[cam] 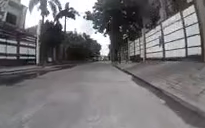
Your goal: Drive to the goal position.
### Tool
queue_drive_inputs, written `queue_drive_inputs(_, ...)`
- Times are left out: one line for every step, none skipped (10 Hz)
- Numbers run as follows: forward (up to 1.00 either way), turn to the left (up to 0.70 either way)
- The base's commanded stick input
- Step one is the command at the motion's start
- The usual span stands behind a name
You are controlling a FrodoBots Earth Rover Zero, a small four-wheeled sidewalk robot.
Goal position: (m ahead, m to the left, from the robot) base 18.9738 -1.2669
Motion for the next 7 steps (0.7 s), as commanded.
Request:
queue_drive_inputs(0.70,0.00)
queue_drive_inputs(0.70,0.00)
queue_drive_inputs(0.70,0.00)
queue_drive_inputs(0.70,0.00)
queue_drive_inputs(0.70,0.00)
queue_drive_inputs(0.70,0.00)
queue_drive_inputs(0.70,0.00)
